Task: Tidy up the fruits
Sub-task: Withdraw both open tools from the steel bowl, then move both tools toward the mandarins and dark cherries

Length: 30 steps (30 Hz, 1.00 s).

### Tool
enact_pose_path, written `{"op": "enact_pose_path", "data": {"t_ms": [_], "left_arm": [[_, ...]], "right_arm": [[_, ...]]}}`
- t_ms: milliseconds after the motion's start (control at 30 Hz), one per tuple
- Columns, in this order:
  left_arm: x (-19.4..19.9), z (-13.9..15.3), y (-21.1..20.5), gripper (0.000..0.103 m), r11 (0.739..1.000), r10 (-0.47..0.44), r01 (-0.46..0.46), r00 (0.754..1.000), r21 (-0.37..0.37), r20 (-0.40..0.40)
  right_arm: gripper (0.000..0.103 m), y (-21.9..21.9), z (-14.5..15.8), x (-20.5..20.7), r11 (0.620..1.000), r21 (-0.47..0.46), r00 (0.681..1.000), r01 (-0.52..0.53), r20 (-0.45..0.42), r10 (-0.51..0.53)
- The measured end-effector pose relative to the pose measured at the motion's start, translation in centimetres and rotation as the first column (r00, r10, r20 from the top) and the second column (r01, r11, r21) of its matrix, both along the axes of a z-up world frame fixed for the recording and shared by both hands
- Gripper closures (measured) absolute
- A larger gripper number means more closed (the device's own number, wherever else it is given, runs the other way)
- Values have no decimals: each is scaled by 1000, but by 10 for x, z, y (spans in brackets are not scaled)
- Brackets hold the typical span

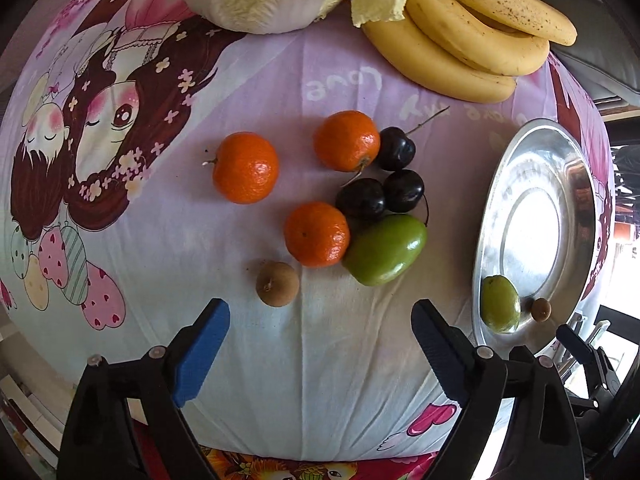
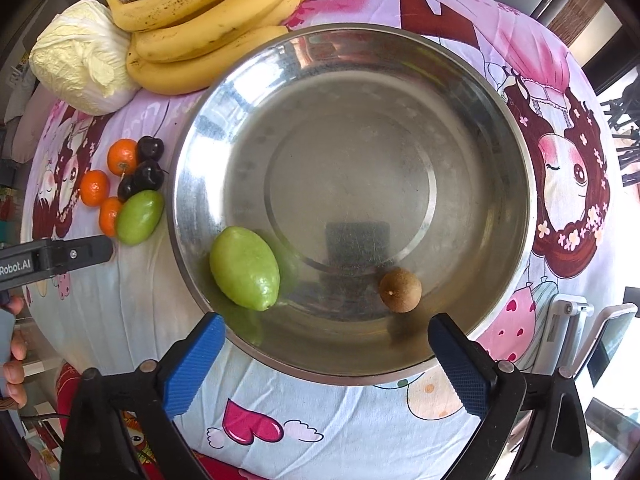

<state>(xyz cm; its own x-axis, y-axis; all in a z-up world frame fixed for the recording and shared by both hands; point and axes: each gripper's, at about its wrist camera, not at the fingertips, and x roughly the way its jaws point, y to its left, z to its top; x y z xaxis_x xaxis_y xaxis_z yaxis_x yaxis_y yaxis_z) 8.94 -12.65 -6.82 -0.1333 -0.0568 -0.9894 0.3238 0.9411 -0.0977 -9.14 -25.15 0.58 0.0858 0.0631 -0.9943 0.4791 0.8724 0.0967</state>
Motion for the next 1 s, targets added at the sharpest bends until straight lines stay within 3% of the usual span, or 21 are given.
{"op": "enact_pose_path", "data": {"t_ms": [533, 867, 1000], "left_arm": [[68, 16, 105, 7, 997, 73, -70, 989, -31, 125], [98, 48, 145, 7, 997, 60, -45, 967, -67, 248], [122, 58, 151, 7, 995, 56, -36, 971, -91, 233]], "right_arm": [[0, 7, 7, 35, 1000, 5, 999, 14, 50, -14], [0, 31, 28, 72, 1000, 3, 996, -6, 90, 6], [0, 34, 28, 81, 999, 50, 991, -21, 135, 14]]}}
